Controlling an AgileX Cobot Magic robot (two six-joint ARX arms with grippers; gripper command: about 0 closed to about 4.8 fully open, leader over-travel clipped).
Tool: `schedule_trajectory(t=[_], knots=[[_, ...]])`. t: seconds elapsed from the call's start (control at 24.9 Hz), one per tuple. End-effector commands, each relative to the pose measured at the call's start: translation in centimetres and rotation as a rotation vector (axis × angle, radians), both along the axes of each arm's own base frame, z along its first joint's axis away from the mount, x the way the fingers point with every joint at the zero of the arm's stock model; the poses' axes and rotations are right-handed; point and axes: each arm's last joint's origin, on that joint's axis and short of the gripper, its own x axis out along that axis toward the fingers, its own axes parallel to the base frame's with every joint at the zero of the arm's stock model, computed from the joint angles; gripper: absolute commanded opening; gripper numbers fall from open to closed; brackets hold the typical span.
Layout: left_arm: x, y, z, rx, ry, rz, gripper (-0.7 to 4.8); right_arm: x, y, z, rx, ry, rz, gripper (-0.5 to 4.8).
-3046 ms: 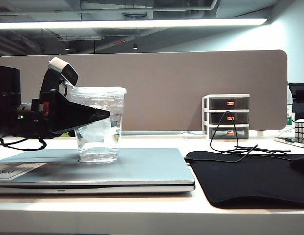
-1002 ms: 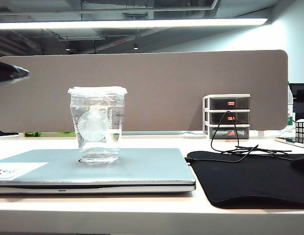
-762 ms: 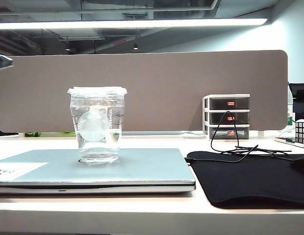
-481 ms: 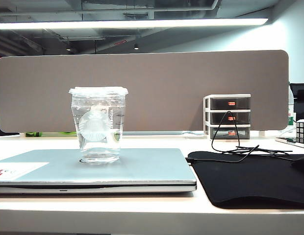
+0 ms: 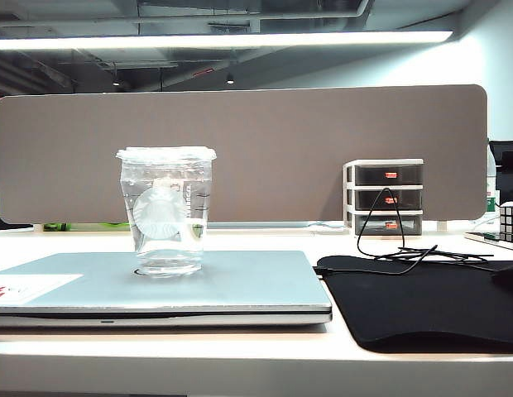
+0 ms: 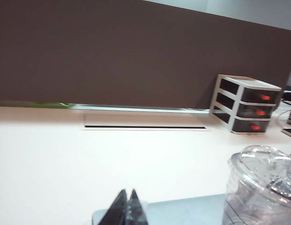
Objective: Pick up the coffee cup and place it over the laptop.
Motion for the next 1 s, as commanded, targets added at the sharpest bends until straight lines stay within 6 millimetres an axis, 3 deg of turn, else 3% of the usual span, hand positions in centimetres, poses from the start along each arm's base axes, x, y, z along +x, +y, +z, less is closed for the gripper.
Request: schedule_trajectory(t=[0.04, 0.36, 1.0], knots=[[-0.4, 0.0, 0.5, 0.014, -0.010, 0.041, -0.05, 0.0, 0.0, 0.1, -0.002, -0.024, -0.002, -0.06], [-2.2, 0.2, -0.2, 0.022, 0.126, 0.195, -0.05, 0.0, 0.0, 0.2, -0.001, -0.030, 0.002, -0.06], [-5.2, 0.0, -0.5, 0.085, 0.136, 0.278, -0.05, 0.1, -0.1, 0.3, -0.002, -0.042, -0.033, -0.06]])
